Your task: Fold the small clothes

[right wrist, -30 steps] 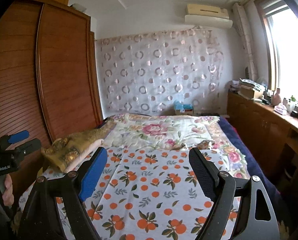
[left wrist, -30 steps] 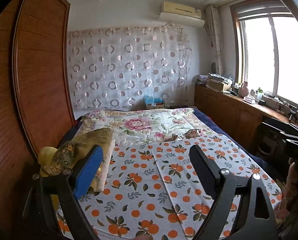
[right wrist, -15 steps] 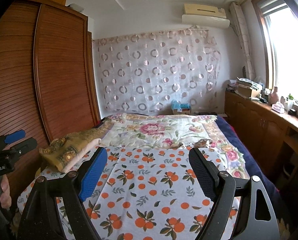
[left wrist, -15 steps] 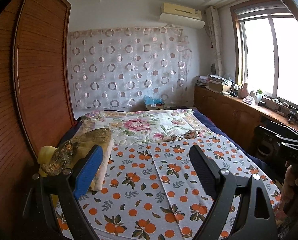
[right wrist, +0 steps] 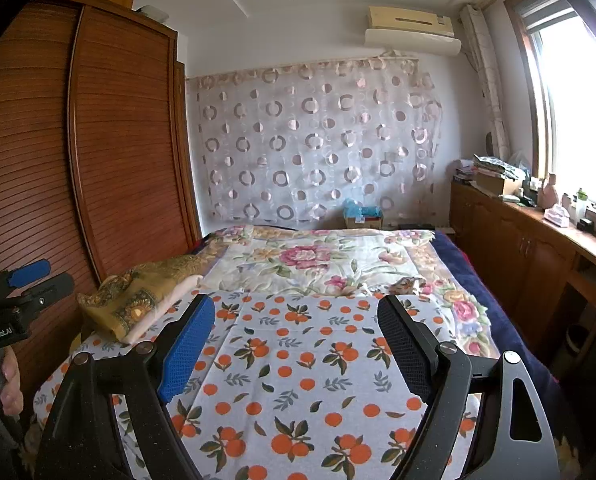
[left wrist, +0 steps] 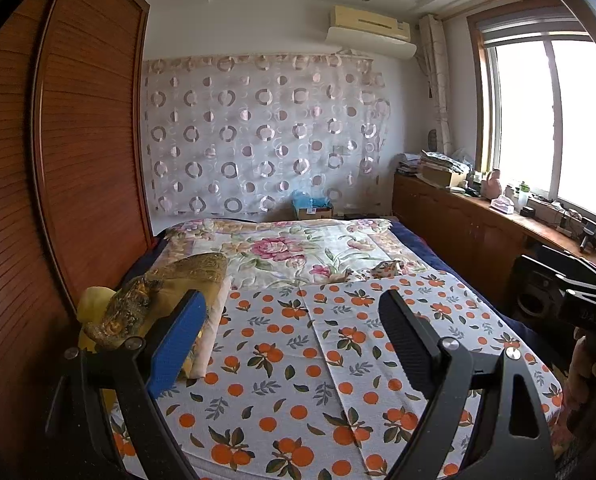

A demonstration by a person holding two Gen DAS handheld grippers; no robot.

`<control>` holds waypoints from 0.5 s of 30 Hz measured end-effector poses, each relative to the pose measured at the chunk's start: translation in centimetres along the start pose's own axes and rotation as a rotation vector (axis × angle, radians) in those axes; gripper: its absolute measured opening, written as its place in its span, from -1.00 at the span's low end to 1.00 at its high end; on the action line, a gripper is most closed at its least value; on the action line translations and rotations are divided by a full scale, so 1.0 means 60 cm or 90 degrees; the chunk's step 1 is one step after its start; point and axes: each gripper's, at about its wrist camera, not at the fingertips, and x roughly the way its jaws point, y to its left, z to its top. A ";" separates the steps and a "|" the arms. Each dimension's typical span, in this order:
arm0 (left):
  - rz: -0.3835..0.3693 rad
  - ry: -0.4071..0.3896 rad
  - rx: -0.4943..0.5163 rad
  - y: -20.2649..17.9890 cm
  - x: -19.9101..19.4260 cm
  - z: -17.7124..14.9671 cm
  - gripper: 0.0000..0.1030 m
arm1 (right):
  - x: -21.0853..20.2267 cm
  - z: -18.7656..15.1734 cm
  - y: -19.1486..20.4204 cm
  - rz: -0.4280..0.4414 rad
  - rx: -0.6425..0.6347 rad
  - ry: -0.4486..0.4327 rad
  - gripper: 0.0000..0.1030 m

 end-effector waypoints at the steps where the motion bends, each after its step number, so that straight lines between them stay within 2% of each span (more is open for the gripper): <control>1: 0.002 -0.001 0.000 0.000 0.000 0.000 0.73 | 0.000 -0.002 0.001 -0.001 0.000 0.000 0.65; 15: 0.002 -0.002 -0.002 0.002 0.002 -0.002 0.73 | 0.004 -0.001 -0.008 0.001 -0.002 0.000 0.65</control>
